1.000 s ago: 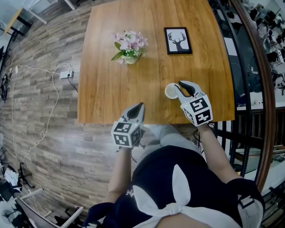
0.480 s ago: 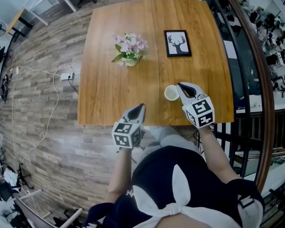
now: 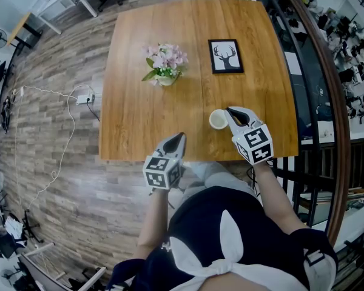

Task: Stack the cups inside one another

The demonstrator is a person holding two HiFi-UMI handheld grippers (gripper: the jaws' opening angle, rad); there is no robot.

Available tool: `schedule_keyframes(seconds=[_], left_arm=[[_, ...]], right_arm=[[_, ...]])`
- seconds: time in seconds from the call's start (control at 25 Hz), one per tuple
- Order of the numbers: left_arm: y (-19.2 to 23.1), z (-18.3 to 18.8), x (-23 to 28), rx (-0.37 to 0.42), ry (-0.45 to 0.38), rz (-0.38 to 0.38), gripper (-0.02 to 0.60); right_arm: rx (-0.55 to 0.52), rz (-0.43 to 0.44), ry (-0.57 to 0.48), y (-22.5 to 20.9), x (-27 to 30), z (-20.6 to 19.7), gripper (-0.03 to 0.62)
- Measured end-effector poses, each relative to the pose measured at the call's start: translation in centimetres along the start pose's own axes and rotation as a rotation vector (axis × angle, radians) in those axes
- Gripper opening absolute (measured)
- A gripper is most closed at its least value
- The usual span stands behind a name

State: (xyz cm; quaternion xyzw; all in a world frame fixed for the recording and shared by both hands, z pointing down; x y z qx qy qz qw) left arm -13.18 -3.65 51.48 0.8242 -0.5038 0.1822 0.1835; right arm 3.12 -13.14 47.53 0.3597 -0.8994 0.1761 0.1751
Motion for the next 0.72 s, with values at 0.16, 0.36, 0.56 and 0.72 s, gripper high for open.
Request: schedule_keyframes(seconds=[0.16, 0.36, 0.56, 0.72], left_arm=[[-0.14, -0.03, 0.05, 0.0, 0.0, -0.001, 0.017], [-0.2, 0.09, 0.13, 0.004, 0.007, -0.012, 0.017], [-0.26, 0.23, 0.12, 0.009, 0.017, -0.018, 0.017], [-0.4, 0.27, 0.13, 0.013, 0.024, -0.023, 0.017]], right_arm=[[-0.006, -0.001, 0.003, 0.0, -0.05, -0.13, -0.002], [-0.006, -0.007, 0.013, -0.18, -0.05, -0.29, -0.003], [-0.006, -0.009, 0.015, -0.26, -0.04, -0.47, -0.002], [-0.006, -0.011, 0.021, -0.33, -0.06, -0.6, -0.002]])
Point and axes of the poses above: the fingertips, and each gripper's own axes: x forward along the fingers, y to its left, z out of its top, the point moved 3 cm from there along -x, backward along the fingers, and after that the axes turned 13 degrees about x, right-handed, at the moved point
